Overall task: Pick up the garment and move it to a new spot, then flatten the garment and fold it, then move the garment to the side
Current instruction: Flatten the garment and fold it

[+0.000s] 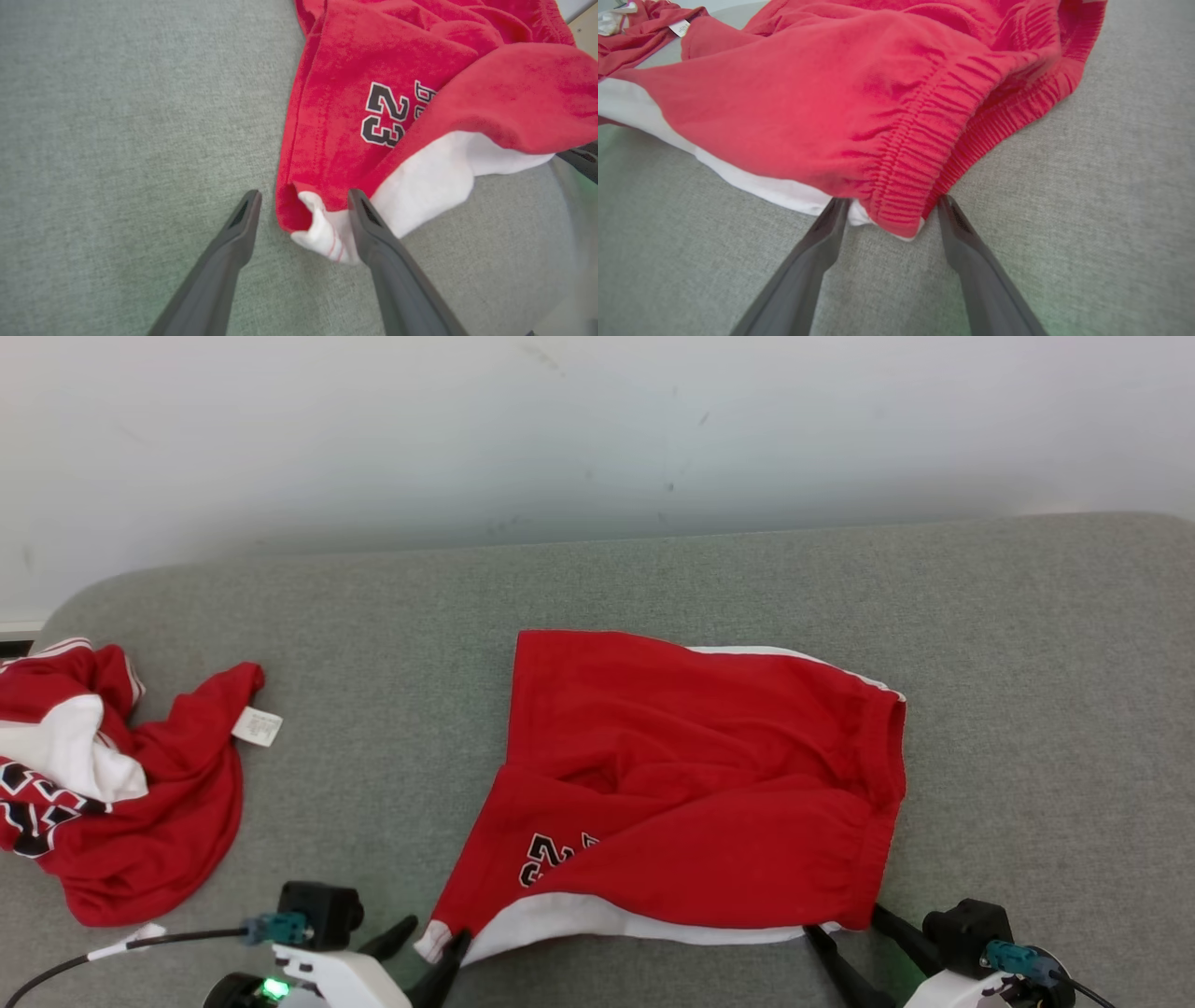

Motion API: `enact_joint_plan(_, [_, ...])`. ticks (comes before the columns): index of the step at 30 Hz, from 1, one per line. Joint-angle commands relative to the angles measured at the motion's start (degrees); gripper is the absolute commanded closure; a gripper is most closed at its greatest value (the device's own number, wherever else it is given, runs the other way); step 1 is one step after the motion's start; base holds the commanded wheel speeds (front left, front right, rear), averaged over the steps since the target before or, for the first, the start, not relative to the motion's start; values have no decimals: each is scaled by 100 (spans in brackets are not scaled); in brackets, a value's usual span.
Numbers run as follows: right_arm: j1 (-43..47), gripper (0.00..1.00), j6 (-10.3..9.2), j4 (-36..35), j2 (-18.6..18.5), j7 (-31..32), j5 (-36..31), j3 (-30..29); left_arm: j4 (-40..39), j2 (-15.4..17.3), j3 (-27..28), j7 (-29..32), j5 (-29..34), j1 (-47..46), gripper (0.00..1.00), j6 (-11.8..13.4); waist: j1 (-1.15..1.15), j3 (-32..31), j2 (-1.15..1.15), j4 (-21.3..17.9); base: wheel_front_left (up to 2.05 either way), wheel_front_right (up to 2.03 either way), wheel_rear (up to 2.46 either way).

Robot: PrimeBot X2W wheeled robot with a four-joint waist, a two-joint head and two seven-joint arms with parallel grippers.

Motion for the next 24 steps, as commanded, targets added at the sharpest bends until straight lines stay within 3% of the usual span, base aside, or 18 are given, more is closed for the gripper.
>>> enact_joint_plan(1, [-76,0,-11,86,-46,-41,68,105,-151,82,15,146,-109,157,12,13,0,0,0,-7,0,0,0])
enact_joint_plan(3, [-104,0,-11,140,-56,-61,130,177,-289,143,-8,306,-179,244,18,13,0,1,0,-4,0,0,0])
enact_joint_plan(5, [-143,1,-11,194,-63,-86,199,252,-406,192,-36,414,-212,303,35,10,0,4,0,4,0,0,0])
enact_joint_plan(6, [-160,9,-11,213,-61,-93,232,292,-457,214,-52,442,-224,326,53,9,0,4,0,8,0,0,0])
enact_joint_plan(7, [-169,20,-11,233,-56,-95,265,332,-497,222,-66,488,-251,355,59,9,0,1,0,11,0,0,0])
enact_joint_plan(8, [-181,41,-11,248,-52,-104,289,376,-519,224,-89,532,-291,387,79,8,0,0,0,12,0,0,0])
enact_joint_plan(9, [-198,55,-11,265,-49,-116,319,418,-554,235,-99,561,-306,404,97,7,0,0,0,13,0,0,0])
enact_joint_plan(11, [-253,80,-11,299,-49,-126,364,491,-603,237,-111,593,-349,419,100,8,0,7,0,16,0,0,0])
enact_joint_plan(12, [-272,98,-11,319,-52,-137,394,528,-618,241,-122,602,-364,432,100,8,0,3,0,16,0,0,0])
enact_joint_plan(24, [-403,100,-11,-79,-448,-302,696,780,-811,234,18,218,-409,397,100,73,0,-170,0,2,0,0,0])
